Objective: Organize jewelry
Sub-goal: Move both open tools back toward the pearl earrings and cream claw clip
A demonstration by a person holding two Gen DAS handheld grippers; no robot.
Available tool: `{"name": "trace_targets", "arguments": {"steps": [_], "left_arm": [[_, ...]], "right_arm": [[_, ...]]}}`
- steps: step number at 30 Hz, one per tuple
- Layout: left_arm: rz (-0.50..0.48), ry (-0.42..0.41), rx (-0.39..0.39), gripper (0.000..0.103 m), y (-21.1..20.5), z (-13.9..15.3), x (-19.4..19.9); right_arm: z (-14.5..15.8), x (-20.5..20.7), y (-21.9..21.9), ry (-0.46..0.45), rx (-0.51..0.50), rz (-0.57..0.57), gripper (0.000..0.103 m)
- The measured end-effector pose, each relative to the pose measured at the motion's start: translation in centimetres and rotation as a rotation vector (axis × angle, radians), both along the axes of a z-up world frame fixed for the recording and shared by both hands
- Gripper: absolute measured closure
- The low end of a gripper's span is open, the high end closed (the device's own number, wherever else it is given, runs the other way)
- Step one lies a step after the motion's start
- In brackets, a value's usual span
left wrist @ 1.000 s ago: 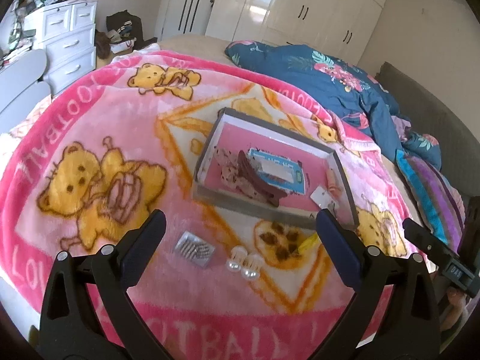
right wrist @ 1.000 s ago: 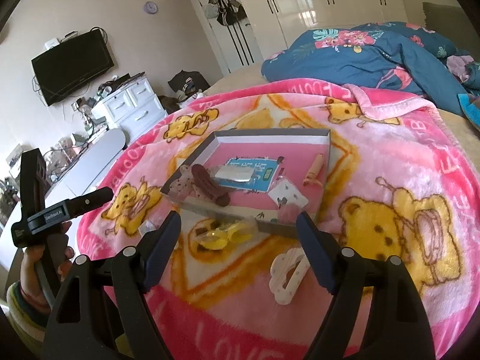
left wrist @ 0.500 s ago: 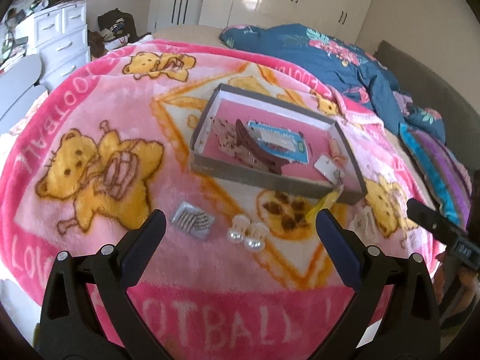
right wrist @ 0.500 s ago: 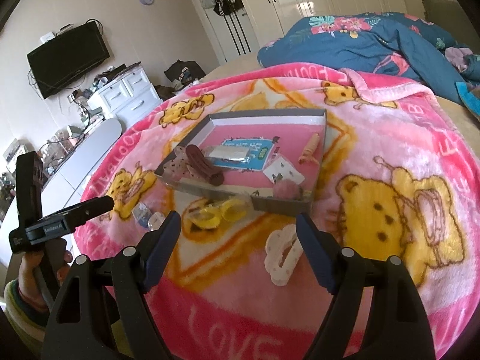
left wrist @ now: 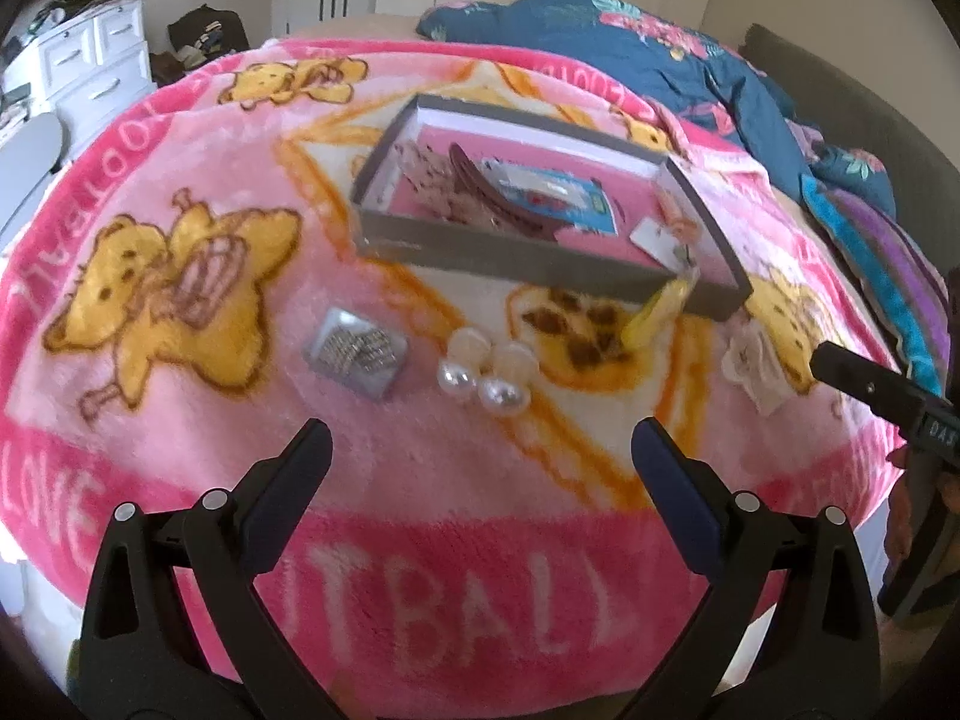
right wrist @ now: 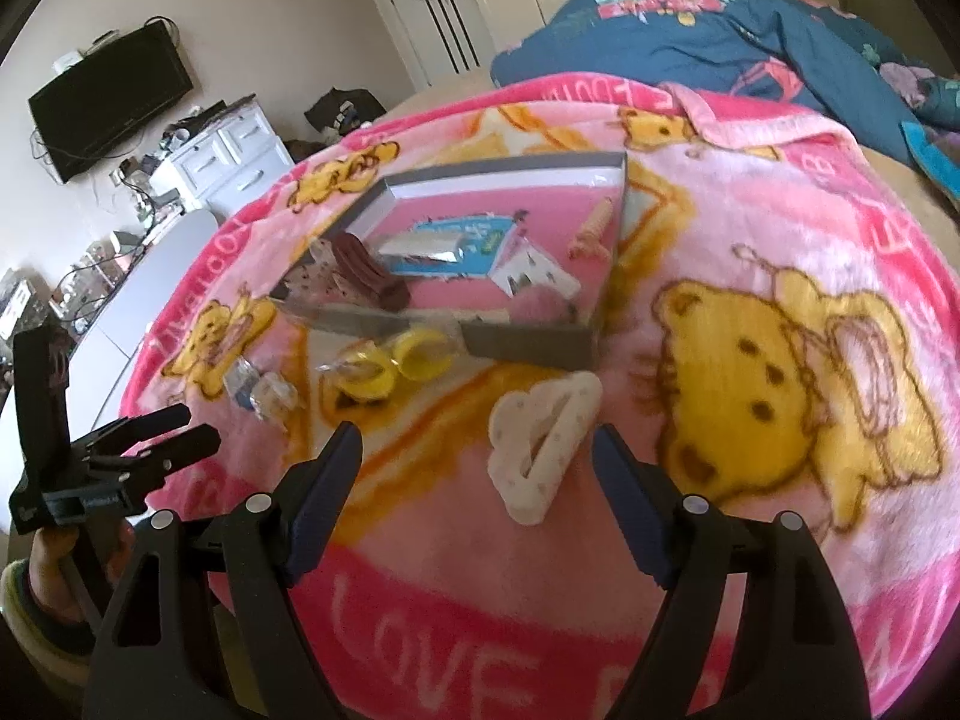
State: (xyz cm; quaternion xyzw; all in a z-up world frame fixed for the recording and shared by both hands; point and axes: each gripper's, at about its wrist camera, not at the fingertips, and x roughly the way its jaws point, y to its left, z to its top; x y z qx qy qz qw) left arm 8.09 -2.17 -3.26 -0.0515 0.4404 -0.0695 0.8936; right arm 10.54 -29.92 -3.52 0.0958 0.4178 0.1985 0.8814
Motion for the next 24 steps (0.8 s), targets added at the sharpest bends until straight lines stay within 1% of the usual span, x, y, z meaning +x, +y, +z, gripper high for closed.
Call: {"name": "trace_targets", "arguments": {"steps": [5, 10, 13, 16, 21, 24], "left_arm": [[-0.027, 0.017, 0.007, 0.010, -0.7, -0.9, 0.2], [-0.041, 0.030, -0.020, 0.010, -1.0, -1.6, 0.4], [-0.037, 0.033, -0.016, 0.010, -0.9, -1.8, 0.5], [-0.034, 0.035, -0.041, 0.010, -0.8, -2.0, 0.6], [-0.033, 0.037, -0.051, 0.010, -0.7, -2.6, 1.5], [-0.034, 0.039, -0.040, 0.014, -0.8, -3.2, 2.3]], "right_arm": [[-1.1, 0.4, -0.2, 0.031, 0.002, -0.011, 0.025], [-1.8, 0.8, -0.1, 0.053, 0.005, -0.010, 0.025], [-2.0, 0.9, 0.0, 0.061, 0.003, -0.010, 0.025], [-2.2, 1.1, -0.1, 0.070, 0.013, -0.014, 0.025], [-2.7, 1.4, 0.2, 0.075, 0.004, -0.006, 0.025], [-2.9, 1.7, 0.3, 0.073, -0.001, -0.010, 0.025]]}}
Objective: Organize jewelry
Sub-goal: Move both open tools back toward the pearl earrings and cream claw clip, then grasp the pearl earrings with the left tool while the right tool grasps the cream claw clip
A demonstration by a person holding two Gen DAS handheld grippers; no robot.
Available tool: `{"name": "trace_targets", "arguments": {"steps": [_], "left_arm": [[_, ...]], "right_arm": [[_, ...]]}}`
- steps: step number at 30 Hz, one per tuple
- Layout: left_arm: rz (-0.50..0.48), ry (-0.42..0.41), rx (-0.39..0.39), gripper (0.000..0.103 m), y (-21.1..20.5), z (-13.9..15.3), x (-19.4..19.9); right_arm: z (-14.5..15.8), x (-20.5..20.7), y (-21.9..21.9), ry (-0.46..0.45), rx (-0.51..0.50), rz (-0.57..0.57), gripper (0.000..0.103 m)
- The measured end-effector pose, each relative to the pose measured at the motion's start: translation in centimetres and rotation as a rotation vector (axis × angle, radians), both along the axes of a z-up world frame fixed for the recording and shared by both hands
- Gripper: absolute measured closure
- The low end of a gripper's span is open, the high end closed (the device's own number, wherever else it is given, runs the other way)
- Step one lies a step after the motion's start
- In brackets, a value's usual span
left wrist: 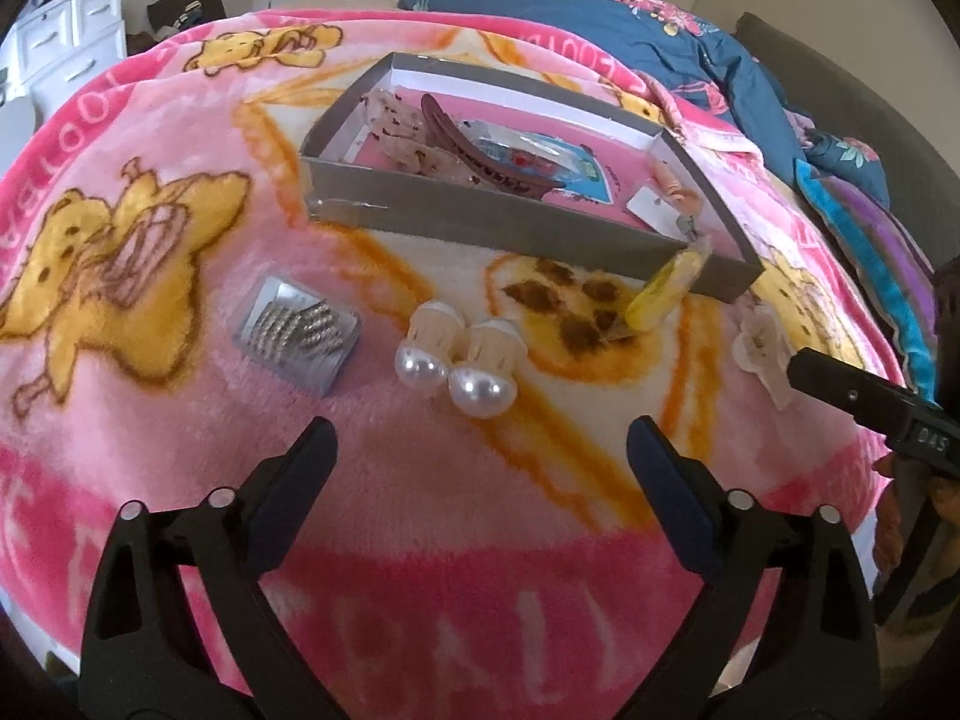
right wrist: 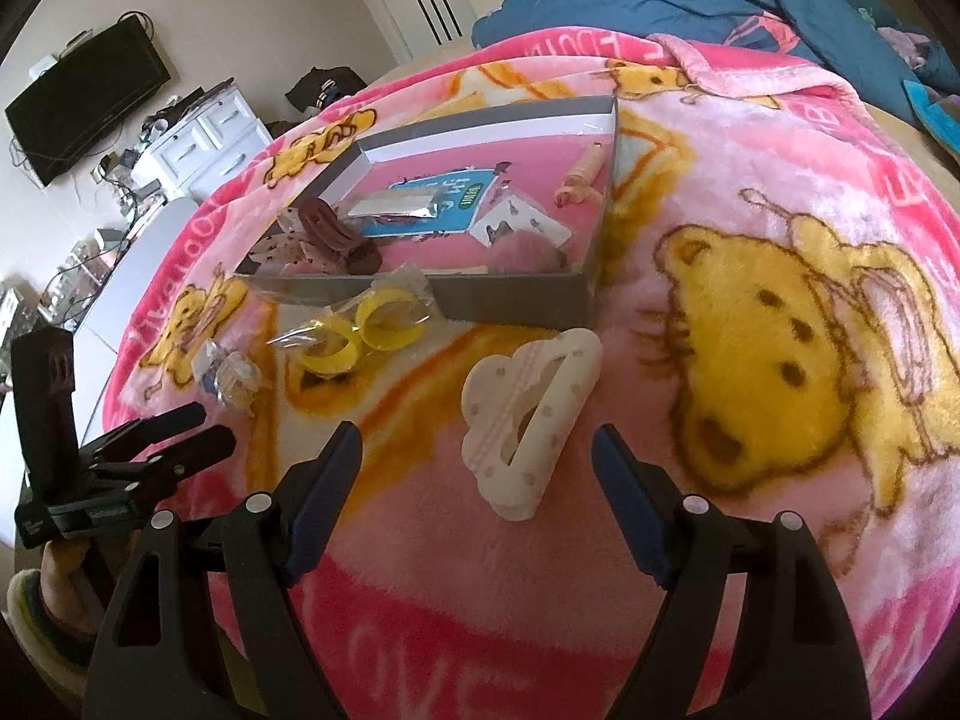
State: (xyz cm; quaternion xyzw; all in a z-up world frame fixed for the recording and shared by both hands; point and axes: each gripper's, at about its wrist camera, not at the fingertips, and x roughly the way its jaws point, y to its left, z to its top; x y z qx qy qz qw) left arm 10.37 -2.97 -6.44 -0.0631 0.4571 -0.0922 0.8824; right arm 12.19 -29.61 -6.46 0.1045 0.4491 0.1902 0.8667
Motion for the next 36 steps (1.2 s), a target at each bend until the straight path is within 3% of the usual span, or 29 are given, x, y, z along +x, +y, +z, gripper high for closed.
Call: {"name": "trace_targets", "arguments": {"steps": [4, 9, 12, 14, 15, 24, 36], "left_arm": [[0.011, -0.001, 0.013, 0.020, 0.1, -0.7, 1.3], [0.012, -0.017, 0.027, 0.029, -0.2, -0.6, 2.6], [0.008, -0.022, 0.032, 0.046, -0.4, -0.4, 3.2], [0.003, -0.022, 0.033, 0.063, -0.7, -0.2, 3.6], [0.001, -0.024, 0.037, 0.065, -0.8, -0.2, 3.7], [-0.005, -0.027, 0.018, 0.065, -1.0, 0.6, 2.6], [0.048, -0.087, -0.004, 0.065, 1.2, 4.2, -0.2]], "right_arm": [[-0.6, 0.7, 0.3, 0.014, -0.007, -0.003, 0.026], [-1.7, 1.4, 0.7, 0.040, -0.026, -0.004, 0.037], [-2.2, 1.5, 0.7, 0.038, -0.040, -0.007, 0.045], [-2.3, 1.5, 0.5, 0.030, -0.055, -0.014, 0.059], [-2.3, 1.5, 0.5, 0.028, -0.060, -0.017, 0.063], [-1.5, 0.3, 0.2, 0.007, -0.047, 0.031, 0.066], [2.8, -1.3, 3.6, -0.081, 0.019, 0.159, 0.066]]}}
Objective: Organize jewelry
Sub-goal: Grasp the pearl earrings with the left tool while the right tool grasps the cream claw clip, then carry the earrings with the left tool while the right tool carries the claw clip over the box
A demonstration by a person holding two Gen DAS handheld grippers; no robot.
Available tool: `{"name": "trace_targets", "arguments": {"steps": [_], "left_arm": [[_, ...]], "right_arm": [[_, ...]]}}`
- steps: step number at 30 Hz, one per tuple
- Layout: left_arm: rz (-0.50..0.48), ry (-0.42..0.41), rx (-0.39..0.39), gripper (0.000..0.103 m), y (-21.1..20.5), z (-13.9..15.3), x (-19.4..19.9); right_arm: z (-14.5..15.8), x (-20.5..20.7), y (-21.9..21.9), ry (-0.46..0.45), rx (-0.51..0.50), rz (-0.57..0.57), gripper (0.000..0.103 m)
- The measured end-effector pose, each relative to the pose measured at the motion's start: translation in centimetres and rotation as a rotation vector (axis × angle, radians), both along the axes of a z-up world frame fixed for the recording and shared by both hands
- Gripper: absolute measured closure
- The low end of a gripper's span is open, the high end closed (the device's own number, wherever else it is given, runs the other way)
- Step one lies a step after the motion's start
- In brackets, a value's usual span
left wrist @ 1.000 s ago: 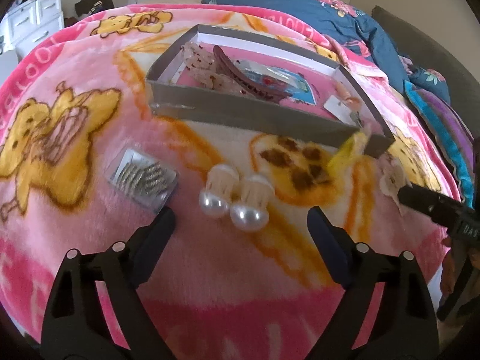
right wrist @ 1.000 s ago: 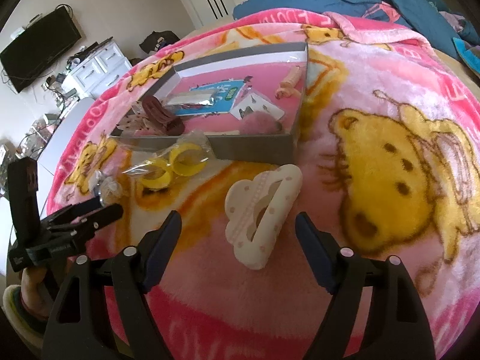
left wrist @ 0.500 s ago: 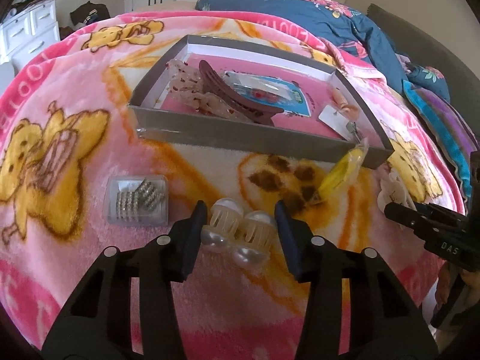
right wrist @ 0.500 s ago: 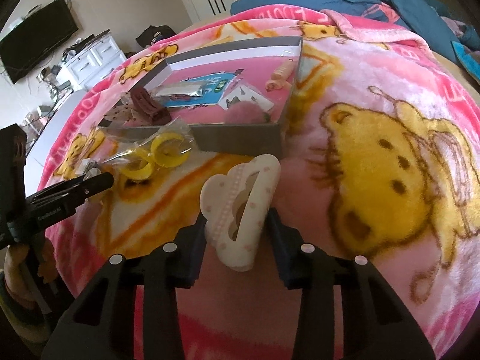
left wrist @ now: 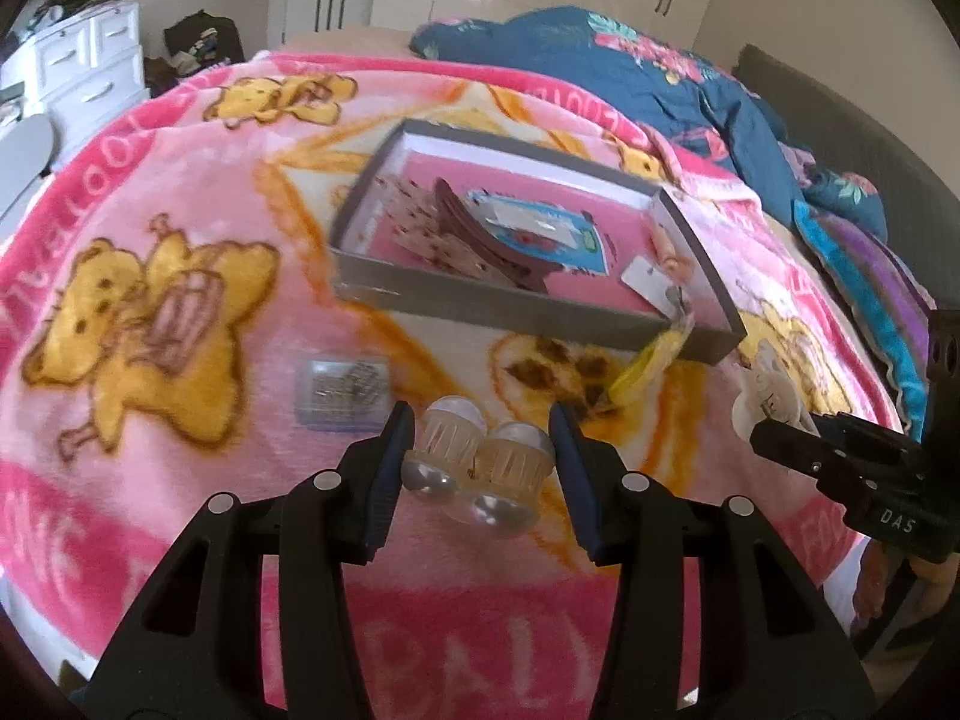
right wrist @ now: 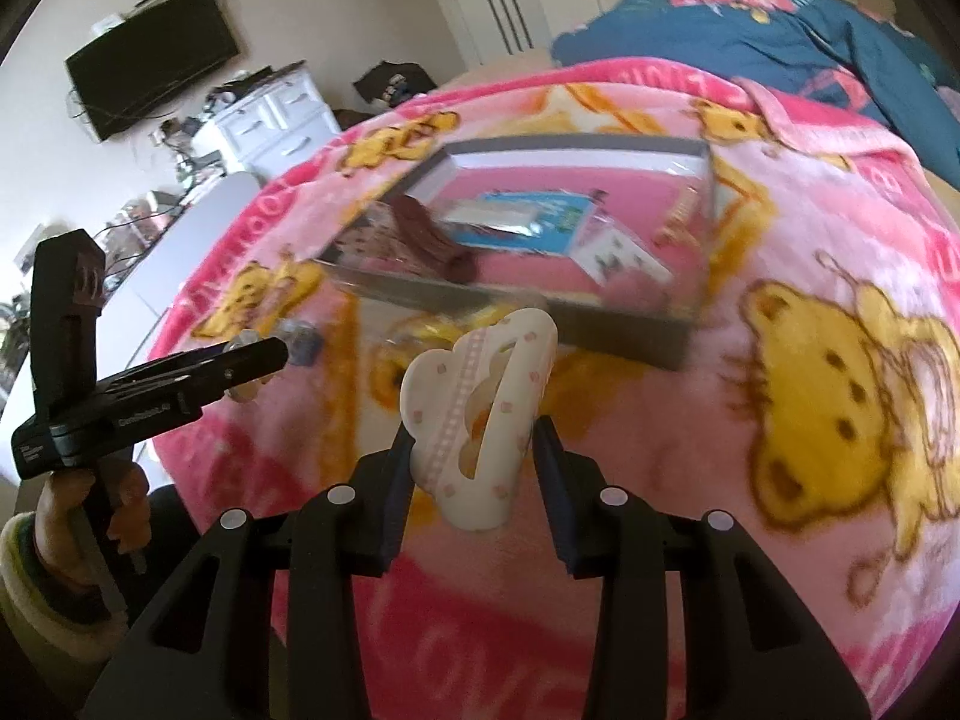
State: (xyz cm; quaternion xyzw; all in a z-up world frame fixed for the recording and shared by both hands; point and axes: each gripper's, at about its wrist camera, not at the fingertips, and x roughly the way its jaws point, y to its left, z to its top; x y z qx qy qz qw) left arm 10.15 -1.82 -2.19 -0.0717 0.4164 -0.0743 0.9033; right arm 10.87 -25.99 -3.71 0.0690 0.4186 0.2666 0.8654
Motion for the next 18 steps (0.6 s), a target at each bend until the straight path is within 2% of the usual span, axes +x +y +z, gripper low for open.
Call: {"name": "trace_targets", "arguments": {"steps": [9, 18], "left_arm": [[0.065, -0.015, 0.005, 0.065, 2.5, 1.1, -0.5], [0.086, -0.026, 0.002, 0.065, 3.5, 1.8, 0.4]], "right_arm": [[1.9, 0.5, 2.7, -0.040, 0.023, 0.072, 0.066], [3.0, 1.8, 4.3, -0.067, 0.038, 0.104, 0.066]]}}
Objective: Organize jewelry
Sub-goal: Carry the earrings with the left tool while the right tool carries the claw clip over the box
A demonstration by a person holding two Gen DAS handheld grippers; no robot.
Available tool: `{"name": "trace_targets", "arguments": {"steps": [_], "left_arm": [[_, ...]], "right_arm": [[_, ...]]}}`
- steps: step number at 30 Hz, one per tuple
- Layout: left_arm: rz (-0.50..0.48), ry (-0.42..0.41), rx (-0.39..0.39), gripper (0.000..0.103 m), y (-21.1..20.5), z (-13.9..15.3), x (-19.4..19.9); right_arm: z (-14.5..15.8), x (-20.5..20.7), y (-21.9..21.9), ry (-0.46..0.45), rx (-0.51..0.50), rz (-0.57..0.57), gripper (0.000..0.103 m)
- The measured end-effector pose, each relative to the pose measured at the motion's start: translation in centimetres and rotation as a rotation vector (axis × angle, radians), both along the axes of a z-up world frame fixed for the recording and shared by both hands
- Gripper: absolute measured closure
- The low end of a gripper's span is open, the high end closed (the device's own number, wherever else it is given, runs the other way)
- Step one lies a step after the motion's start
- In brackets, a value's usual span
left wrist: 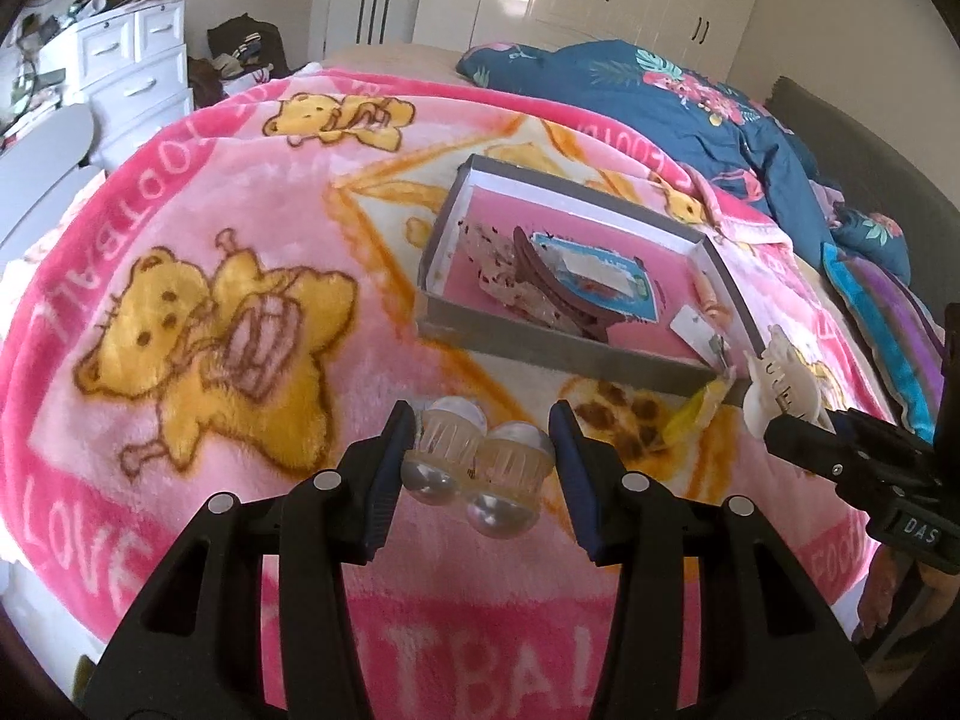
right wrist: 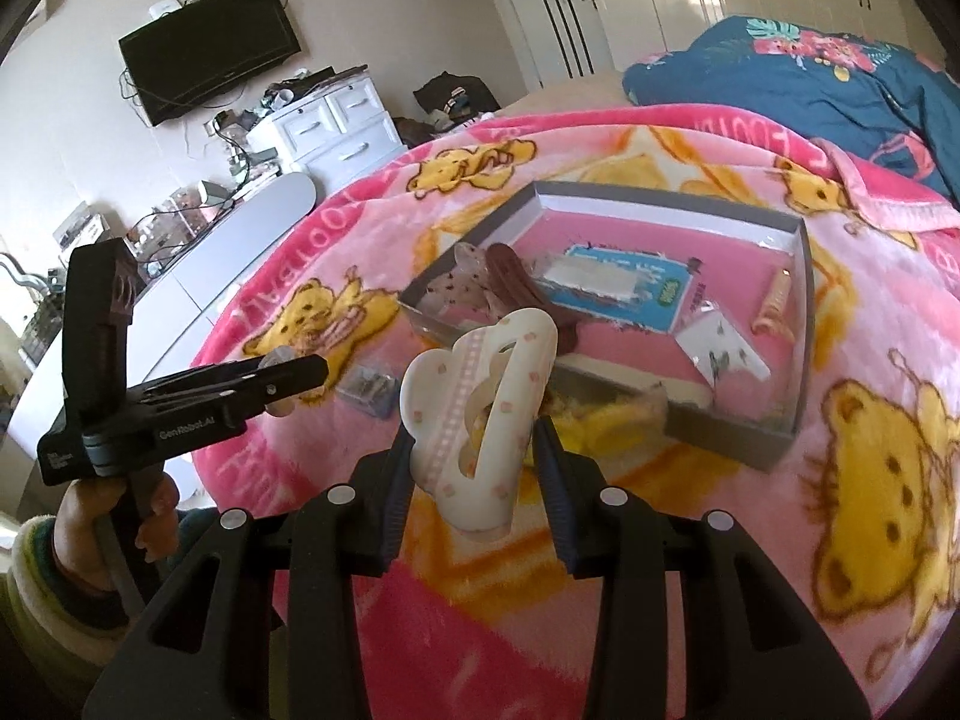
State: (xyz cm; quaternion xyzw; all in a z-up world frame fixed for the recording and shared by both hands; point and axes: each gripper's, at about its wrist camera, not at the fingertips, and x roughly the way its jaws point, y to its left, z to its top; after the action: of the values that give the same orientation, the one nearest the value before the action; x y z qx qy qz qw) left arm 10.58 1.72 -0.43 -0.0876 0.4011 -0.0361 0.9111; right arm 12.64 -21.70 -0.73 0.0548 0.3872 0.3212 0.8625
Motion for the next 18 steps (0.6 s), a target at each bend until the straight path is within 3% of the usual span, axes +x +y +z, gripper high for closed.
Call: {"name": "trace_targets", "arguments": {"steps": [18], "left_arm": [[-0.046, -0.025, -0.001, 0.065, -2.5, 1.5, 4.8]], "right_arm": [[0.8, 4.2, -4.2, -0.041, 0.007, -0.139, 0.066]]}}
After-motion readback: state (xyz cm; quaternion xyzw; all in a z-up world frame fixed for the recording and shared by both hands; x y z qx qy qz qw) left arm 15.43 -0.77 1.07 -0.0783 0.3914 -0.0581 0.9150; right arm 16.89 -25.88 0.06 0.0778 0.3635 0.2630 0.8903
